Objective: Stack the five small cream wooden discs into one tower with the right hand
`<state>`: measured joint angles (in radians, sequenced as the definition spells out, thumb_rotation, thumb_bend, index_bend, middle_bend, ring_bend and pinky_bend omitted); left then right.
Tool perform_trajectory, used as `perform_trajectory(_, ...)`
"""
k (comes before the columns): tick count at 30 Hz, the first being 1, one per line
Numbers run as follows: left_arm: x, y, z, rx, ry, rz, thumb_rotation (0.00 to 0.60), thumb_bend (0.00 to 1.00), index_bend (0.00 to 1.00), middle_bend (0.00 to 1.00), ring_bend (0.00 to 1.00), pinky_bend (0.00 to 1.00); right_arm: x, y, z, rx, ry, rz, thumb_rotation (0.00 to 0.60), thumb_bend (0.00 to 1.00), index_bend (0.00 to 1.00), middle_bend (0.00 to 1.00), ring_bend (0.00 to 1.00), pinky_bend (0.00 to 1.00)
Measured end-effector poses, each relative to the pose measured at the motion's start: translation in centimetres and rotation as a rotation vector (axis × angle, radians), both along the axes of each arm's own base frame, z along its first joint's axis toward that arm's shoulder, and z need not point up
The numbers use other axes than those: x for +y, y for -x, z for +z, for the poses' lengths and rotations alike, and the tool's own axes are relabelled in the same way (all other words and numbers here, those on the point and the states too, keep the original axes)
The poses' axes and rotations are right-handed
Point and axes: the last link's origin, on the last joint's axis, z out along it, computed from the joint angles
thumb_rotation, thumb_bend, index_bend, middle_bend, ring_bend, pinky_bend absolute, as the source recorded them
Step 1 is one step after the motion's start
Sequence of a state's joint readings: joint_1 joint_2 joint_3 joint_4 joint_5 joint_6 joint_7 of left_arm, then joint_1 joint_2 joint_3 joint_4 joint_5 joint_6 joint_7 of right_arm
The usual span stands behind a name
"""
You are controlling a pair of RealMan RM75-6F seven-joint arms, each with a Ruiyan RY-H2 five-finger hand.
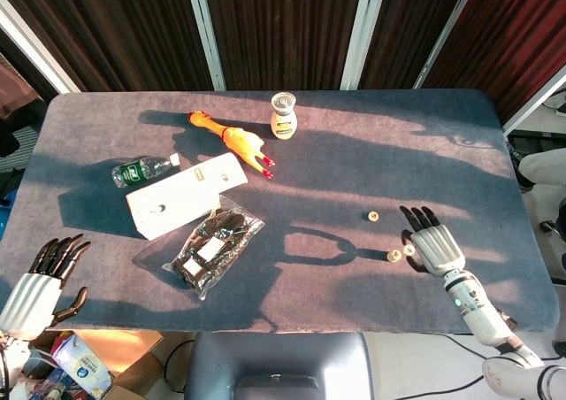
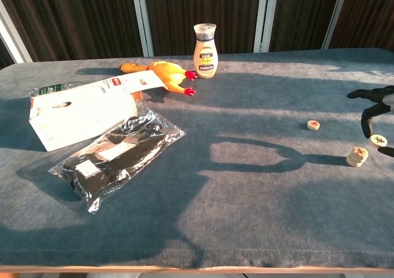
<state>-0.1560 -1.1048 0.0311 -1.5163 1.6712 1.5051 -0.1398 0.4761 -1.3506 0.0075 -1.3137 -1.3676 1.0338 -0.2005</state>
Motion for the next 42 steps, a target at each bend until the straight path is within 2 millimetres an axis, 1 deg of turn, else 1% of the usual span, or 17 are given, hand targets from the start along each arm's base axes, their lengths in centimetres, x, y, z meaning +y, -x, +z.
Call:
perform_trajectory(20,0.1,-0.1,0.1,-0.005,-0.002,-0.003,0.6,0.48,0.0,0.0,0.0,0.02,0.0,-0.8,-1.3,0.006,-0.023,0.028,0.6,0.47,0.62,0.06,0.0,0.0)
perform_trajectory(42,-0.3,0.1,0.3,-0.012,-0.003,-0.004,0.6,0.48,0.0,0.0,0.0,0.02,0.1,-1.0,-1.6,0.004,-0.033,0.032,0.6,0.47,0.54,0.06,0.0,0.0)
